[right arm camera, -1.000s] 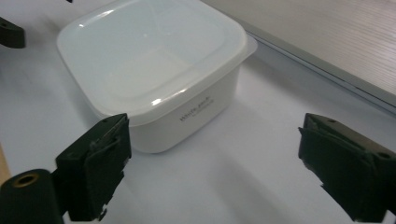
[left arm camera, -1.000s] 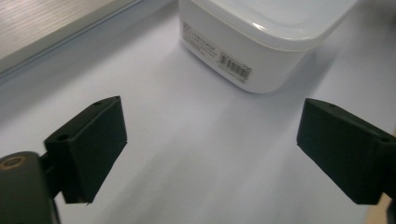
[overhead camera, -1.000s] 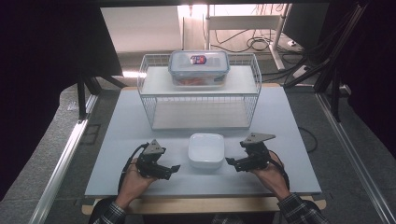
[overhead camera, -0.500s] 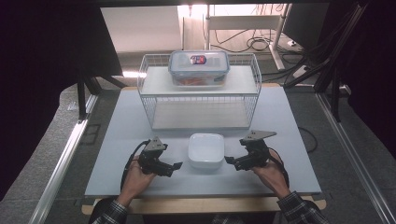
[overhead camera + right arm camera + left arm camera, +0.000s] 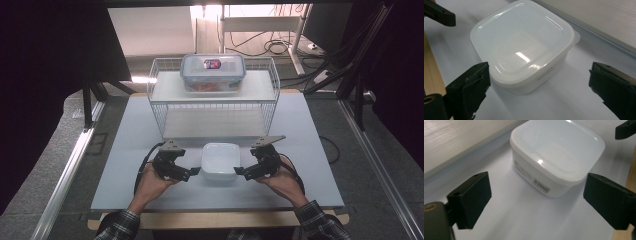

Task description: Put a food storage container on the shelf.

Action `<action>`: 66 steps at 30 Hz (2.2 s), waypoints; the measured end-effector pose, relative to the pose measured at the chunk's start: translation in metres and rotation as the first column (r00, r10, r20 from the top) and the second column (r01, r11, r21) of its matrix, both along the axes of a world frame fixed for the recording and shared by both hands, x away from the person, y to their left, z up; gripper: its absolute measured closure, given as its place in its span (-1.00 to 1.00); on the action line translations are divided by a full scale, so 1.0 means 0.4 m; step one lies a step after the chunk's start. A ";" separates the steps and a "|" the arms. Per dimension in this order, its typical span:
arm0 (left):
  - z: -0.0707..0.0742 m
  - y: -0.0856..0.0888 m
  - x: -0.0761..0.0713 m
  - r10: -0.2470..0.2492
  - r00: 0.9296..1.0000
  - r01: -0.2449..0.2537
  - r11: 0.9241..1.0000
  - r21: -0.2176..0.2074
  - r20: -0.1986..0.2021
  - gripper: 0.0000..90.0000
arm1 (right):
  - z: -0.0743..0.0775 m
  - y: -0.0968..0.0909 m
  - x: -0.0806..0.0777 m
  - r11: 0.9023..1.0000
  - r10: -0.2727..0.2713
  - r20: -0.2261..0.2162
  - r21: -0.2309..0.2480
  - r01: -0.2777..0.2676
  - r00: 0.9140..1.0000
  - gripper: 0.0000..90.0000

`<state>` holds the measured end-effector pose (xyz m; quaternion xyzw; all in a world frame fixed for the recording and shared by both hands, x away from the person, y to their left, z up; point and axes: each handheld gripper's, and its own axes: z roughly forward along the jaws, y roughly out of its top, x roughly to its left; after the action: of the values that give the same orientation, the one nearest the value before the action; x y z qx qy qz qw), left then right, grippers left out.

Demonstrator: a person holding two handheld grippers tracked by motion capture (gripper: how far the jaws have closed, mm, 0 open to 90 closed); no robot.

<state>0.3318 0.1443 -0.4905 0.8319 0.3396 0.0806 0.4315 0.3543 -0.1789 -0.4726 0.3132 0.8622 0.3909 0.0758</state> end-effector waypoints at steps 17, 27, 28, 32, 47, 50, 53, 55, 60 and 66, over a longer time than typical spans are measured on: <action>-0.020 -0.057 0.084 0.006 0.998 -0.007 1.000 -0.018 -0.062 -0.66 | 0.000 0.036 0.049 0.999 -0.030 -0.032 0.017 0.030 0.999 -0.50; -0.048 -0.063 0.093 -0.086 0.967 0.045 0.984 -0.170 -0.241 -0.47 | -0.028 0.027 0.062 0.996 -0.023 -0.176 0.076 0.037 0.984 -0.36; -0.048 -0.060 0.091 -0.093 0.962 0.050 0.984 -0.173 -0.257 -0.44 | -0.029 0.024 0.061 0.996 -0.021 -0.195 0.079 0.037 0.981 -0.34; -0.045 -0.042 0.077 -0.091 0.950 0.031 0.979 -0.200 -0.298 -0.20 | -0.027 0.001 0.056 0.992 -0.030 -0.283 0.109 0.063 0.959 -0.07; -0.023 -0.019 0.047 0.044 0.955 -0.120 0.962 -0.246 -0.294 0.60 | -0.009 -0.033 0.031 0.964 -0.110 -0.311 0.196 0.177 0.944 0.64; -0.022 -0.017 0.041 0.062 0.960 -0.133 0.960 -0.248 -0.272 0.76 | -0.005 -0.032 0.025 0.962 -0.129 -0.277 0.196 0.188 0.952 0.76; -0.025 -0.016 0.041 0.074 0.959 -0.145 0.957 -0.250 -0.273 0.76 | -0.004 -0.026 0.021 0.965 -0.139 -0.241 0.186 0.186 0.961 0.76; -0.026 -0.018 0.040 0.083 0.960 -0.153 0.956 -0.249 -0.268 0.76 | -0.006 -0.025 0.020 0.963 -0.141 -0.226 0.195 0.186 0.964 0.76; -0.014 -0.021 0.037 0.106 0.965 -0.165 0.956 -0.244 -0.238 0.76 | 0.000 -0.021 0.017 0.963 -0.144 -0.173 0.204 0.179 0.974 0.76; 0.027 -0.016 0.032 0.118 0.975 -0.162 0.957 -0.241 -0.186 0.75 | 0.038 -0.020 0.016 0.958 -0.129 -0.123 0.243 0.156 0.984 0.77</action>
<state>0.3444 0.1378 -0.4798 0.7472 0.4408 -0.0044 0.4973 0.3609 -0.1870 -0.4572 0.4018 0.7838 0.4732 0.0174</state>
